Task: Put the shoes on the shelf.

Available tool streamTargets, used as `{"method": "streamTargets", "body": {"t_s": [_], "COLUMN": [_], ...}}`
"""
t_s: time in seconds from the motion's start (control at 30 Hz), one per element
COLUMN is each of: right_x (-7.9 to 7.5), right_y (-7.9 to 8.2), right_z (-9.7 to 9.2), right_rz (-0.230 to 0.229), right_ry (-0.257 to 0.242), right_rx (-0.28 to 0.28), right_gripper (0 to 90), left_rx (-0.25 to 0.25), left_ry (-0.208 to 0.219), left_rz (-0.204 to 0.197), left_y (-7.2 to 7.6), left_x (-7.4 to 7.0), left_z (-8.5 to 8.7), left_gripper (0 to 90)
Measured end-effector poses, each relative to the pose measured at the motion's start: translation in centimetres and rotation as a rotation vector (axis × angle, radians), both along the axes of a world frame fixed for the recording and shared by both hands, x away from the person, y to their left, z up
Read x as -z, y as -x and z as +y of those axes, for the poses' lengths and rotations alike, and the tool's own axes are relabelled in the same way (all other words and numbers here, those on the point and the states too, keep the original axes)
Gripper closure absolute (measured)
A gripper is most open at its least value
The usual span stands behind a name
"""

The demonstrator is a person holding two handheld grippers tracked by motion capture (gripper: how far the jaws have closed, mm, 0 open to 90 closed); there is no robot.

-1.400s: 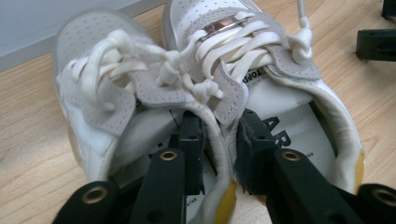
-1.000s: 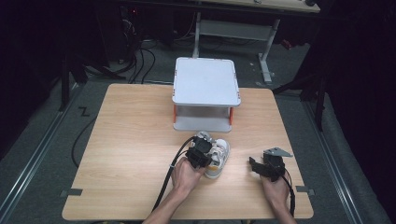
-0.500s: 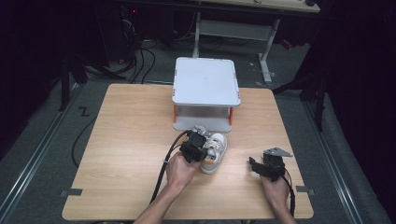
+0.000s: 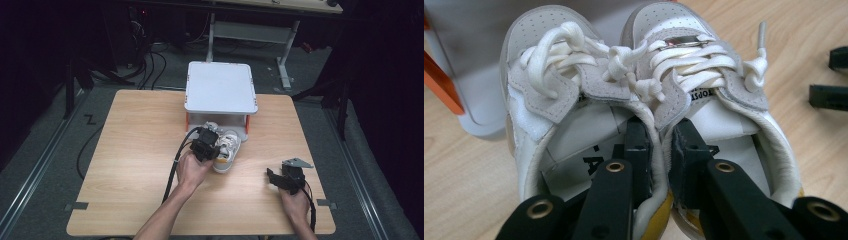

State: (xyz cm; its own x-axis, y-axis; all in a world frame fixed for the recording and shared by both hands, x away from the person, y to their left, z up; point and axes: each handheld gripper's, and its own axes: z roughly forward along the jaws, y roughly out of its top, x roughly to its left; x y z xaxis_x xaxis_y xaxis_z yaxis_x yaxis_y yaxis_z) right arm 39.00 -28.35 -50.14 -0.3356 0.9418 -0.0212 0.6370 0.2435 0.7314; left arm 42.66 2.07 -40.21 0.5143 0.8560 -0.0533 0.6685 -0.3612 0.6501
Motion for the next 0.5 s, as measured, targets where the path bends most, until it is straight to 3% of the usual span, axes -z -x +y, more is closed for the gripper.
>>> {"method": "streamTargets", "body": {"t_s": [0.5], "right_x": [0.0], "right_y": [0.0], "right_z": [0.0], "right_rz": [0.001], "right_ry": [-0.001], "right_rx": [0.001], "right_gripper": [33.7], "left_rx": [-0.052], "left_ry": [-0.029], "left_rz": [-0.026], "left_y": [-2.6], "left_x": [0.4], "left_z": [-0.1], "left_gripper": [79.6]}}
